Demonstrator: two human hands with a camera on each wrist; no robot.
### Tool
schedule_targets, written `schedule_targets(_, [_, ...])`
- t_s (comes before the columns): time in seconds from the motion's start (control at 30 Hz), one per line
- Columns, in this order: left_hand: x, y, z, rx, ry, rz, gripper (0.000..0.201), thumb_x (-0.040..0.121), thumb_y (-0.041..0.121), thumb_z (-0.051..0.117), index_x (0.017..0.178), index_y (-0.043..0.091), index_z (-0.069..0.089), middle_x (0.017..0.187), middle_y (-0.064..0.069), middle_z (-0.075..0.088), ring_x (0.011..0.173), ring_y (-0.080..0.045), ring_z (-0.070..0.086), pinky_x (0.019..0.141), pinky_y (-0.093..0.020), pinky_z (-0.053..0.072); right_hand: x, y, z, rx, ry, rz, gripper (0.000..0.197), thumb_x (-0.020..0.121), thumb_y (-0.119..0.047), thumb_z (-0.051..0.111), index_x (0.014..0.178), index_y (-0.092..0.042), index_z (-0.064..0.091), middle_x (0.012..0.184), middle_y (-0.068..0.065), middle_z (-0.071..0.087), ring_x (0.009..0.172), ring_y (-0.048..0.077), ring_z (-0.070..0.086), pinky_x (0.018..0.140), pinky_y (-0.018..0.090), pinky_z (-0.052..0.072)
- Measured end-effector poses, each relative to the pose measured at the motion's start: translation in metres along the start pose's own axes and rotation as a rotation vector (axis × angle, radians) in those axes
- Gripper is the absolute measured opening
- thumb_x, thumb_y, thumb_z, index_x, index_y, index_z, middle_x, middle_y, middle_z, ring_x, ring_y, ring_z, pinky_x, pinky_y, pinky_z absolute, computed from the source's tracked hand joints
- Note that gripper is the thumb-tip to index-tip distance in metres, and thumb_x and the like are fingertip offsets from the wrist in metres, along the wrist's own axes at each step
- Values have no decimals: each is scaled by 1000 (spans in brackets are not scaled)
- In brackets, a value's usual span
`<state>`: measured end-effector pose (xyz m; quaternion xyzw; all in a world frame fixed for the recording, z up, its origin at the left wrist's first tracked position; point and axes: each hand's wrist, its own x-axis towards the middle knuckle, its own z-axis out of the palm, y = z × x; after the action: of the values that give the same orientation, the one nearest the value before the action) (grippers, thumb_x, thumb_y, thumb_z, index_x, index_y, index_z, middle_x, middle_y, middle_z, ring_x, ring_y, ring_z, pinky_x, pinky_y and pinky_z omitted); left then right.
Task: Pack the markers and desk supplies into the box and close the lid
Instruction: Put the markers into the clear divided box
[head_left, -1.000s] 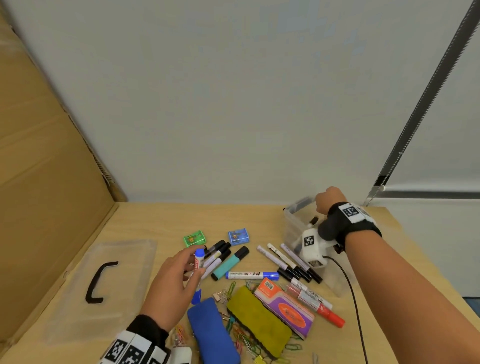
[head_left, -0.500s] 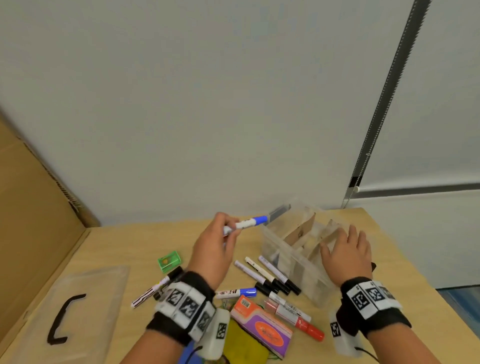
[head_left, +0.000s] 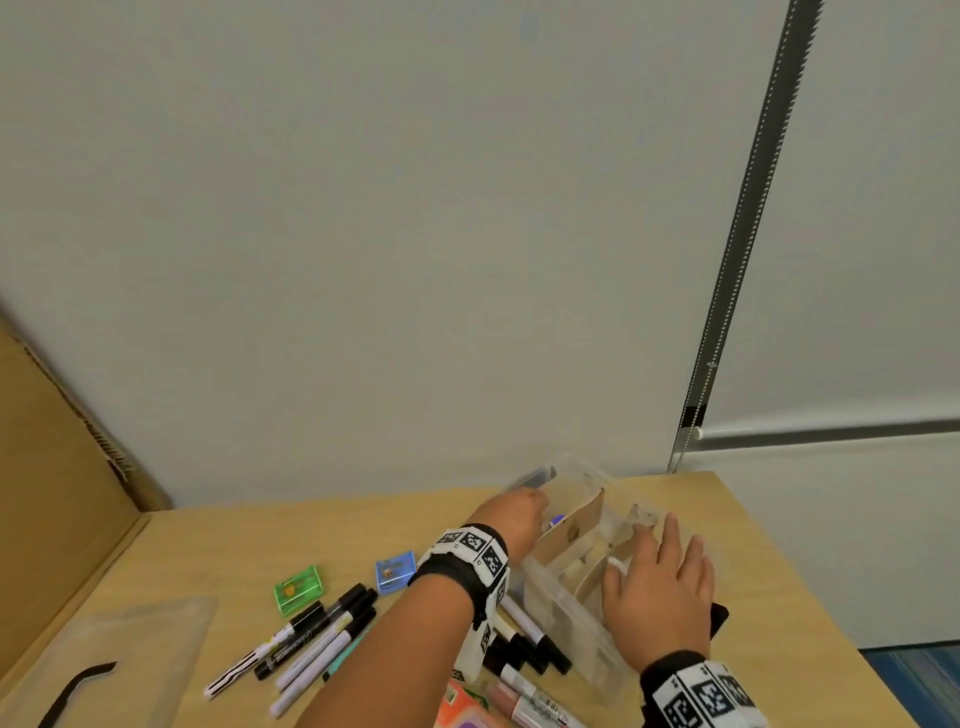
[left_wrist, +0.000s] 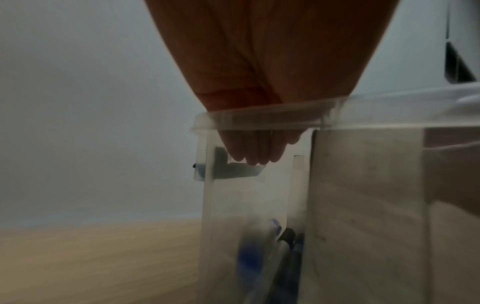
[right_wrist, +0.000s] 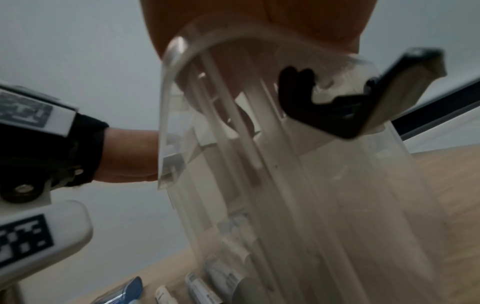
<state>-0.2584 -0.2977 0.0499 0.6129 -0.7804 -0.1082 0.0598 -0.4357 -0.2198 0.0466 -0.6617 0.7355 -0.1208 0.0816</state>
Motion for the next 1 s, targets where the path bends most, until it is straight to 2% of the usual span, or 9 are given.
schedule_targets(0.1, [-13, -2, -4, -91, 26, -7, 32, 96, 10, 37, 122, 9, 55, 130, -10, 55, 115, -30, 56, 98, -41, 46, 0, 1, 1, 12, 9, -10, 60, 96, -43, 26, 150, -21, 14, 160, 10, -4, 146, 37, -3, 120, 46, 3])
schedule_targets(0.2, [-45, -8, -7, -263, 232, -6, 42, 98, 15, 34, 138, 20, 46, 144, 4, 44, 130, -13, 44, 111, -28, 34, 1, 3, 2, 28, 19, -20, 59, 96, -44, 26, 149, -21, 16, 160, 10, -2, 146, 37, -3, 120, 46, 3])
schedule_targets(0.27, [-74, -13, -5, -319, 326, 2, 43, 98, 14, 35, 138, 23, 45, 142, 9, 45, 130, -8, 41, 111, -24, 31, 2, 4, 3, 29, 22, -25, 58, 96, -43, 26, 149, -20, 20, 160, 10, 1, 146, 37, -1, 120, 46, 3])
schedule_targets(0.37, [-125, -25, 5, -350, 316, -42, 41, 99, 20, 38, 140, 27, 43, 139, 17, 42, 130, 0, 36, 111, -17, 26, 1, 4, 4, 38, 29, -36, 56, 96, -41, 28, 147, -19, 24, 160, 9, 4, 146, 37, 1, 120, 47, 4])
schedule_targets(0.57, [-227, -71, 22, -324, 307, -248, 31, 97, 26, 43, 123, 25, 60, 124, 14, 56, 118, -3, 46, 99, -17, 34, -7, 7, 2, 105, 90, -102, 50, 94, -29, 40, 142, -15, 34, 158, 10, 15, 144, 39, 11, 118, 50, 9])
schedule_targets(0.7, [-278, -117, 21, -308, 391, -468, 21, 96, 18, 49, 108, 24, 65, 109, 7, 62, 105, -11, 56, 85, -23, 41, -28, -17, 2, 179, 219, -298, 40, 88, -18, 49, 128, -13, 50, 148, 10, 37, 140, 33, 25, 115, 50, 22])
schedule_targets(0.83, [-291, -158, 20, -165, 298, -602, 25, 95, 23, 49, 116, 25, 63, 119, 4, 61, 109, -18, 54, 88, -31, 47, -52, -66, 10, 225, 225, -632, 24, 87, -19, 52, 110, -16, 61, 122, 3, 56, 121, 23, 43, 103, 42, 40])
schedule_targets(0.93, [-278, -176, 18, -98, 178, -637, 32, 95, 29, 47, 126, 25, 55, 127, 2, 56, 115, -20, 49, 93, -33, 45, -69, -110, 23, 222, 89, -808, 17, 89, -18, 51, 102, -21, 62, 108, -5, 59, 106, 13, 48, 91, 29, 42])
schedule_targets(1.0, [-264, -182, 17, -76, 121, -648, 36, 95, 35, 47, 130, 27, 50, 130, 2, 54, 118, -20, 48, 94, -33, 46, -74, -138, 39, 163, -83, -865, 21, 92, -17, 47, 108, -22, 61, 110, -7, 59, 105, 12, 49, 89, 26, 41])
